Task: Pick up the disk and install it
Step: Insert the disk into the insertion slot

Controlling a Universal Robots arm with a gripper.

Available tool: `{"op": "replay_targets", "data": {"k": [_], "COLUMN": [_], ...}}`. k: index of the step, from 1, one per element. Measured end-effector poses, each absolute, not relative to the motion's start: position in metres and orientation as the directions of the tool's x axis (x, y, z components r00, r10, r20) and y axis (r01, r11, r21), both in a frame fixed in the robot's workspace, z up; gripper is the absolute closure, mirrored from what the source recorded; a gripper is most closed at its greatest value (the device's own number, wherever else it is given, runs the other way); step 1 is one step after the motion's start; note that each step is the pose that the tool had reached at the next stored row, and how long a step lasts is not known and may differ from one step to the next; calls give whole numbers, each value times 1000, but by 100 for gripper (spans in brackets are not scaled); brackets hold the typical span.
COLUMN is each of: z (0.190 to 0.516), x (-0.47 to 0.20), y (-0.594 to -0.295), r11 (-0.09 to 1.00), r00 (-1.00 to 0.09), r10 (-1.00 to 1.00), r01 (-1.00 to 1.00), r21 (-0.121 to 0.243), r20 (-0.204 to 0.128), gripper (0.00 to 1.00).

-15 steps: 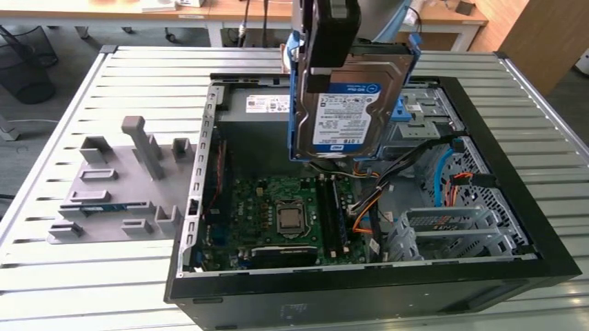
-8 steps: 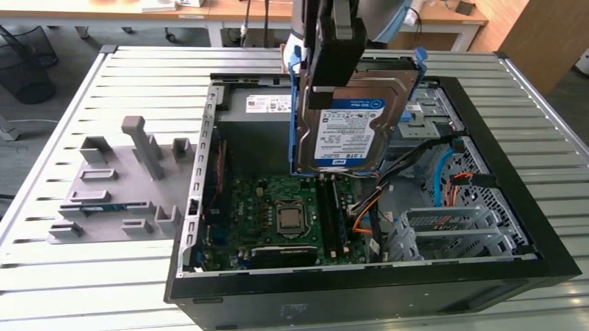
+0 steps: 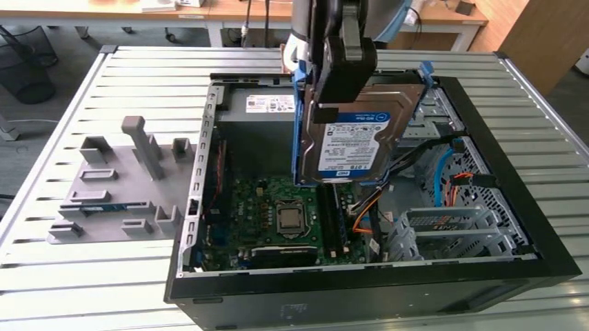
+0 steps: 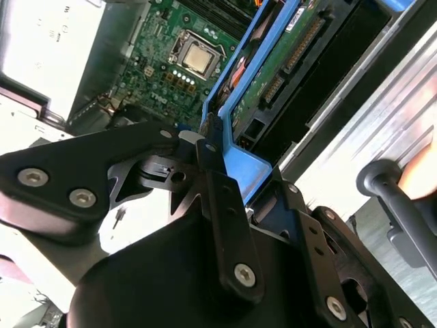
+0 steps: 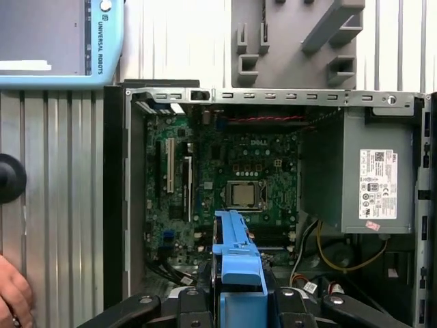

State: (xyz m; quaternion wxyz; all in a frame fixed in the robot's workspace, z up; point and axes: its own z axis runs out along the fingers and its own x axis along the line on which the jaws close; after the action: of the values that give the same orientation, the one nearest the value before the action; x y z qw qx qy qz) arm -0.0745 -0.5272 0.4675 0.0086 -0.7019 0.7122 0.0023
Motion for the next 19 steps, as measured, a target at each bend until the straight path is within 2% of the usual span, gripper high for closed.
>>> {"op": "replay_targets", "data": {"k": [19], "z": [465], "x": [-35], "y": [-546], "r11": [15], "r00": [-15], "r10": [-1000], "r01": [-1000], "r21": [-9], "r20": [-15], "gripper": [64]}}
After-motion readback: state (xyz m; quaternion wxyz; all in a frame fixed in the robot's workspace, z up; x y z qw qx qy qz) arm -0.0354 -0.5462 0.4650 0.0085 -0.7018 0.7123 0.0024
